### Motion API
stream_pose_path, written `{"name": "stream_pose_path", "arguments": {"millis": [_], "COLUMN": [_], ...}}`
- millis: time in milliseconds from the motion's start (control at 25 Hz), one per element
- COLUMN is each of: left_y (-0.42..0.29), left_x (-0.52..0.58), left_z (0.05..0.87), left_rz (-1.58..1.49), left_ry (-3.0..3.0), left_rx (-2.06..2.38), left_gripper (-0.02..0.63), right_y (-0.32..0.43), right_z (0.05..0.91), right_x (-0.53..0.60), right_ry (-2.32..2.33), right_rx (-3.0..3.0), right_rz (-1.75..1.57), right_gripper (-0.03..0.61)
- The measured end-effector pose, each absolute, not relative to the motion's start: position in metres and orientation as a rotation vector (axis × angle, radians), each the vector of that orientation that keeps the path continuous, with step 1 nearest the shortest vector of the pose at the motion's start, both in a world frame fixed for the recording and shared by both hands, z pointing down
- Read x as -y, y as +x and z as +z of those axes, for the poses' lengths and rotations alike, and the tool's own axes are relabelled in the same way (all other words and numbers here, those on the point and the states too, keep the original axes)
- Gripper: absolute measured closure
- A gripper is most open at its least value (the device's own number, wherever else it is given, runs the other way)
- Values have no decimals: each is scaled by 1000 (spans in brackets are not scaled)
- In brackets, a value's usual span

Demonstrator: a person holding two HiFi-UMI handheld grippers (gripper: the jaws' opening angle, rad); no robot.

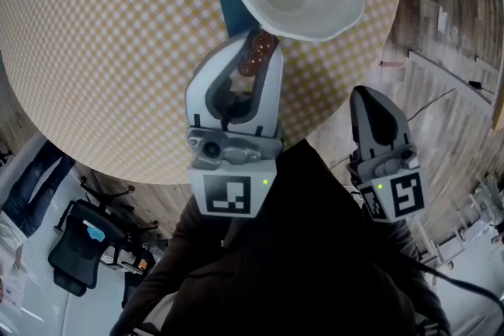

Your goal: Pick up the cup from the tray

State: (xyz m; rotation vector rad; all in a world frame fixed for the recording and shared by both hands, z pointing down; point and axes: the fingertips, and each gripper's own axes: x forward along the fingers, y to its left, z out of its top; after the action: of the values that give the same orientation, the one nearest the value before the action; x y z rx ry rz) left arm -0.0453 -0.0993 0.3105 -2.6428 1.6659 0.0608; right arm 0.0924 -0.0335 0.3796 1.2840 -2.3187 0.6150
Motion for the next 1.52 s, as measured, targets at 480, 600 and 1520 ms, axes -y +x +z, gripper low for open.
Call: {"name": "stream_pose_path", "arguments": {"millis": [480, 600, 1520], "left_y": [-33, -36, -6], "left_x": [96, 97, 93], "left_z": [341, 342, 351], "left_rz": [-107, -200, -740], "left_ry": [-2741, -2767, -2820], "left_rx": [-1614, -1618, -1434], "left_gripper": [509, 484, 513], "right_y": [96, 92, 106], "right_z": [393, 390, 386], "right_x": [38, 35, -1], "right_ry": [1281, 1270, 1316], "right_rx": [2343, 2353, 2425], "right_rz": [639, 642, 696], "right_gripper": [571, 571, 571]}}
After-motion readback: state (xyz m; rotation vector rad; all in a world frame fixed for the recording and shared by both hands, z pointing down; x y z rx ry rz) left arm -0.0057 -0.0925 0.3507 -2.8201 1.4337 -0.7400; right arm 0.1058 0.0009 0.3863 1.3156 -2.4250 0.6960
